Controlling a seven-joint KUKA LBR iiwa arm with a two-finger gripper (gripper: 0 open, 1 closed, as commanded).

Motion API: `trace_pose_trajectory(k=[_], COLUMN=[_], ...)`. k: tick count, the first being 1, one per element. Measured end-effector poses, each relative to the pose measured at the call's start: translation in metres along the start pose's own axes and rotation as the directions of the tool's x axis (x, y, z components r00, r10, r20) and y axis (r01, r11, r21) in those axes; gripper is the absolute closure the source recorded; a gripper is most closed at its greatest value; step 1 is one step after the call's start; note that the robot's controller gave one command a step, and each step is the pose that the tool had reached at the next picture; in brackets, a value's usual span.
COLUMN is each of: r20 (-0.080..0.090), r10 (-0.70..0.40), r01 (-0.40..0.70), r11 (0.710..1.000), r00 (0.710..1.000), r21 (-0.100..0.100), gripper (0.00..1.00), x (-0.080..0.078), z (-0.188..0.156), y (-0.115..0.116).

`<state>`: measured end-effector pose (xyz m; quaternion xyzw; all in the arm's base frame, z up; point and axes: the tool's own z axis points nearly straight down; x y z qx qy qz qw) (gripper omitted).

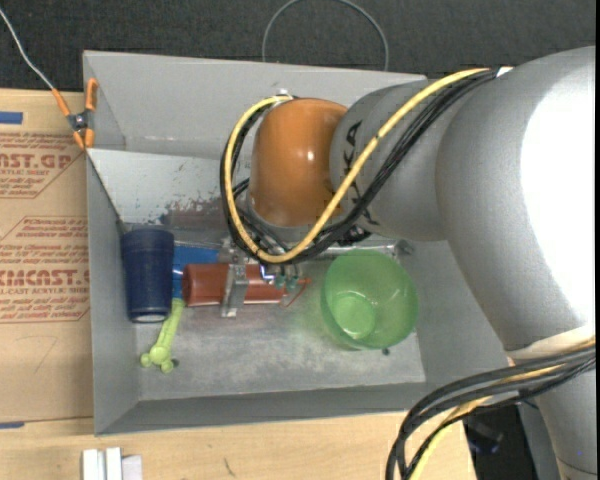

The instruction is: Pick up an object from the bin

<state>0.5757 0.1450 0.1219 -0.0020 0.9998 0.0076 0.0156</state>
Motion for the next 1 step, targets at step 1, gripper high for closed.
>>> trace_pose_trajectory(k=[1], r20=[-0.010], r10=[-0.051], r01=[0.051], r11=[0.999], r00=[0.999], r21=[0.004], gripper=[1.00], x=[0.0029], z=[-0.0536], y=[-0.0065])
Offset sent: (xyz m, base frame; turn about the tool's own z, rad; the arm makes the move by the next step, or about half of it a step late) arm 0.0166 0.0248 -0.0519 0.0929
